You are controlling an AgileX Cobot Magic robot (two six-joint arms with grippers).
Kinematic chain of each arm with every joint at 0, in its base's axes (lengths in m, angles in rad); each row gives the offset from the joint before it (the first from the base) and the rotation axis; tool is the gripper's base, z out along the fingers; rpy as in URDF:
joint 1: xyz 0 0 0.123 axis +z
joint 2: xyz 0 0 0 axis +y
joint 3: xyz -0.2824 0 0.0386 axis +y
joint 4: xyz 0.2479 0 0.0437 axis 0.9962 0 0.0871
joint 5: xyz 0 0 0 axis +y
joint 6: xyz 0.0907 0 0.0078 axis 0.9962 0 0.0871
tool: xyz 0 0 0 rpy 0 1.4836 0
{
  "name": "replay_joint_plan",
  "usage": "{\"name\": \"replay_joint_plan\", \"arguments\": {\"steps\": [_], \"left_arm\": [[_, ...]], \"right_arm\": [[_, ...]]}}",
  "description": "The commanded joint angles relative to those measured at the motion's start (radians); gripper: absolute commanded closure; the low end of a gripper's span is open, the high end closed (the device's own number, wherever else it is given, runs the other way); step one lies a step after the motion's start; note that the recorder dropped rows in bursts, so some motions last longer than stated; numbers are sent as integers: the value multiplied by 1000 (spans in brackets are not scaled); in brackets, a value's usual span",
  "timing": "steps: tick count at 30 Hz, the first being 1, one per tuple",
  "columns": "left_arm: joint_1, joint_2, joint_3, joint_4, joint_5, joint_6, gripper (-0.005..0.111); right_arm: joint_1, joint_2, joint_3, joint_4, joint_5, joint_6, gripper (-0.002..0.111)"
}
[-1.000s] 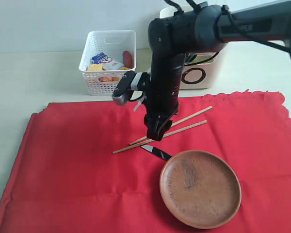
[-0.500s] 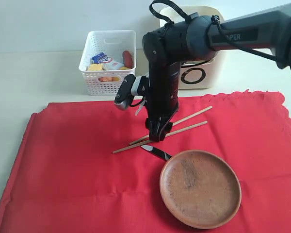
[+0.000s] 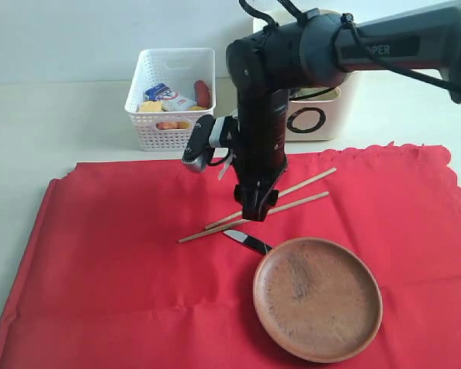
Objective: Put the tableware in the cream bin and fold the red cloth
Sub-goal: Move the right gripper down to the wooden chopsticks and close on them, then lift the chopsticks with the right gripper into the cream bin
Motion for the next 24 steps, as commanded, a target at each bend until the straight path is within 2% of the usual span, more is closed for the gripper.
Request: {"name": "replay_joint_plan", "arguments": {"steps": [1, 8, 16, 19, 24], "left_arm": [[0, -7, 4, 0, -2, -1, 107], [0, -7, 4, 0, -2, -1, 107], [0, -7, 4, 0, -2, -1, 107], [0, -7, 4, 0, -2, -1, 107], [0, -7, 4, 0, -2, -1, 107]], "right_arm": [[2, 16, -2, 22, 8, -43, 50], [2, 75, -2, -6, -10, -43, 53], [2, 75, -2, -13, -10, -39, 83], [2, 75, -2, -13, -10, -36, 89], [2, 75, -2, -4, -10, -34, 90]]}}
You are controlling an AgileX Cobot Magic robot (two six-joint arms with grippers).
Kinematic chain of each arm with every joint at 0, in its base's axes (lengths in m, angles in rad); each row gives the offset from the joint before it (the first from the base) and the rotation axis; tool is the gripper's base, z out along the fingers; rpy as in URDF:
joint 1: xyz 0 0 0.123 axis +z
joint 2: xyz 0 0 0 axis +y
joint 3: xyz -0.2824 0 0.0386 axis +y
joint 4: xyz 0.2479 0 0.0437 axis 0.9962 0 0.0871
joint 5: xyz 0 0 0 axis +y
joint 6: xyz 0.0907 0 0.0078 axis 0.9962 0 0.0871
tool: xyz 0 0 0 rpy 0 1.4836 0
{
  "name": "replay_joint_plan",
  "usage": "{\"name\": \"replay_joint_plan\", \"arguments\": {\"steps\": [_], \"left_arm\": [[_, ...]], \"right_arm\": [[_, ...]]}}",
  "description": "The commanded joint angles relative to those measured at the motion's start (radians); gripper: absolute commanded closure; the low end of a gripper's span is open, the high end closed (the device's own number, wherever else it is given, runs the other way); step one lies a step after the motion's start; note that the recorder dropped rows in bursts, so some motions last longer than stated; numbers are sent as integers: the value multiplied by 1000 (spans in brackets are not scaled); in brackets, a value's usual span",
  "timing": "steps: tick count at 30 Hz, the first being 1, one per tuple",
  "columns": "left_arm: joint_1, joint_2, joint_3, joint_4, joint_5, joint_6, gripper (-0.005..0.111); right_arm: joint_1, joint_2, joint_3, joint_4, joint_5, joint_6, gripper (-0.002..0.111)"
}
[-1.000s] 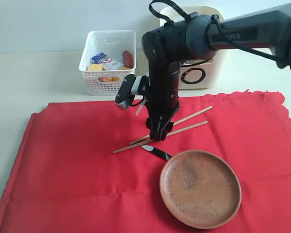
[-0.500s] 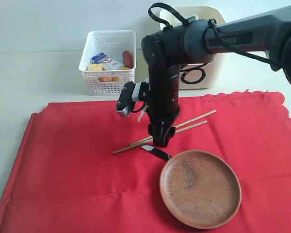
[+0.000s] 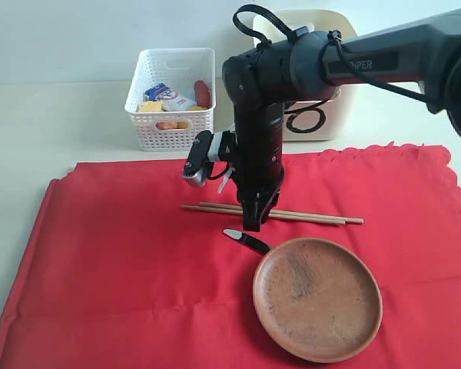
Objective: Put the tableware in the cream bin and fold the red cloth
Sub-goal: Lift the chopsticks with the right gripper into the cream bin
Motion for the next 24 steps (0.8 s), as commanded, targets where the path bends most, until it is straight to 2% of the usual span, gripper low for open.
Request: {"name": "replay_joint_plan", "arguments": {"steps": [1, 6, 11, 24], "left_arm": [[0, -7, 4, 0, -2, -1, 107], [0, -7, 4, 0, -2, -1, 107], [0, -7, 4, 0, -2, -1, 107], [0, -7, 4, 0, -2, -1, 107]], "right_arm": [[0, 21, 5, -16, -22, 0, 90], [0, 21, 5, -16, -22, 0, 94], [0, 21, 5, -16, -18, 0, 108], [0, -85, 5, -20, -18, 0, 108]]}}
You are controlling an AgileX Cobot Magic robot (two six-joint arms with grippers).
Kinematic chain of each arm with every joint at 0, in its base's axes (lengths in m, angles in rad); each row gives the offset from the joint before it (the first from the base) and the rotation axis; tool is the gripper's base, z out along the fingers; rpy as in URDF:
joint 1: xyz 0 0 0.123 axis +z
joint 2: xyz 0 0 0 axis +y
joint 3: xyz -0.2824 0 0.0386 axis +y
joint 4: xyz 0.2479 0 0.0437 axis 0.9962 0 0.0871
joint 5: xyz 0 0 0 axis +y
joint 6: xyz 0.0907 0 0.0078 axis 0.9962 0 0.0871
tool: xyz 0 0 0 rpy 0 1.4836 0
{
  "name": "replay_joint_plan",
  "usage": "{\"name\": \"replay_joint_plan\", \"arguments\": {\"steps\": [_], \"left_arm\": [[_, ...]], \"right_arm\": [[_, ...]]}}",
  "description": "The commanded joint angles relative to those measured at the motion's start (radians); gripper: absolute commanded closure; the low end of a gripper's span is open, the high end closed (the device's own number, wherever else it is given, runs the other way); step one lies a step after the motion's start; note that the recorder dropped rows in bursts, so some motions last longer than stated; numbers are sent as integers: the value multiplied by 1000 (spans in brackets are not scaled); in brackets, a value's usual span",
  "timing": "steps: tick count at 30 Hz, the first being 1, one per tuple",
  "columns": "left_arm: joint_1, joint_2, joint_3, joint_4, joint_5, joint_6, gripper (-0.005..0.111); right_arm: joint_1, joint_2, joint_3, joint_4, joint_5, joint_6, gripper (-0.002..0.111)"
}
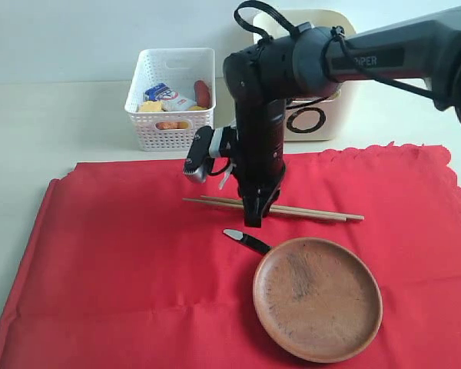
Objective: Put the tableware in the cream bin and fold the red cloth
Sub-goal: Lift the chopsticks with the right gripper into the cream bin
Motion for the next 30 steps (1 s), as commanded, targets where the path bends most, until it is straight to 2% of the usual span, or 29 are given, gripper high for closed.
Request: {"name": "replay_joint_plan", "arguments": {"steps": [1, 8, 15, 21, 26, 30], "left_arm": [[0, -7, 4, 0, -2, -1, 107], [0, -7, 4, 0, -2, -1, 107], [0, -7, 4, 0, -2, -1, 107], [0, -7, 4, 0, -2, -1, 107], [0, -7, 4, 0, -2, -1, 107], [0, -7, 4, 0, -2, -1, 107]], "right_arm": [[0, -71, 1, -7, -14, -2, 108], [-4, -157, -2, -2, -53, -2, 108], [-29, -269, -1, -4, -174, 74, 108], [-98, -371, -1, 9, -365, 263, 108], [-180, -411, -1, 146, -559, 384, 108], [-231, -411, -1, 164, -714, 529, 108]]}}
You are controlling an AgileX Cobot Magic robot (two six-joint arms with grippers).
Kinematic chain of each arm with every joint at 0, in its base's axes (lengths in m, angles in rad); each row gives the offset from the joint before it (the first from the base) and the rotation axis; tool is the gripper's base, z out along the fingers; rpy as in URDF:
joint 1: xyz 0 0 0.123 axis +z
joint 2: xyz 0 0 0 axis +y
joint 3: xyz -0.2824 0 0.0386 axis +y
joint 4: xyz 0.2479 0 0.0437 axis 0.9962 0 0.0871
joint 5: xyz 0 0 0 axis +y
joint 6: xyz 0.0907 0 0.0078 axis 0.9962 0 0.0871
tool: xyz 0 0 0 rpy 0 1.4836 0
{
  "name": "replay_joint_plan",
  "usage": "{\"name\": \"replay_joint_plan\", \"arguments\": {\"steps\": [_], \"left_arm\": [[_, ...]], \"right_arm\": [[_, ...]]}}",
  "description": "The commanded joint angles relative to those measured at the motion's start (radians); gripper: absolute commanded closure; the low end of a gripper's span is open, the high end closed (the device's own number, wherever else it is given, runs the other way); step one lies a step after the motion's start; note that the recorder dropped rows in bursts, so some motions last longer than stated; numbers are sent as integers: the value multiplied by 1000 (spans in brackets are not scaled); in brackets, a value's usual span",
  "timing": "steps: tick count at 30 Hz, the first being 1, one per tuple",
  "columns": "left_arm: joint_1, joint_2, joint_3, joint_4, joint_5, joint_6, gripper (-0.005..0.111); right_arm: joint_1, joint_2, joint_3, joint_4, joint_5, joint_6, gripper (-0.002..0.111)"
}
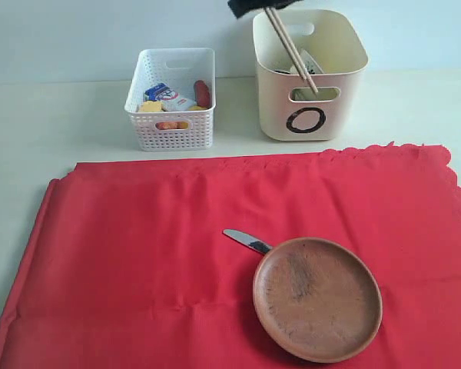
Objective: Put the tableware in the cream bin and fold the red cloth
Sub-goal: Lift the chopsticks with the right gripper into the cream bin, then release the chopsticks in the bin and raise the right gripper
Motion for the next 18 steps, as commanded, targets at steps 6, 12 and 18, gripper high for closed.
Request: {"name": "replay_joint_plan", "arguments": {"steps": [6, 12, 18], "left_arm": [[0, -7, 4, 0, -2, -1, 107], [0, -7, 4, 0, -2, -1, 107], [0, -7, 4, 0, -2, -1, 107]], "right_arm": [[-85, 7, -3, 30, -330, 185, 108], [-110, 89, -3, 28, -447, 185, 108], [-134, 177, -3, 28, -505, 185, 108]]}}
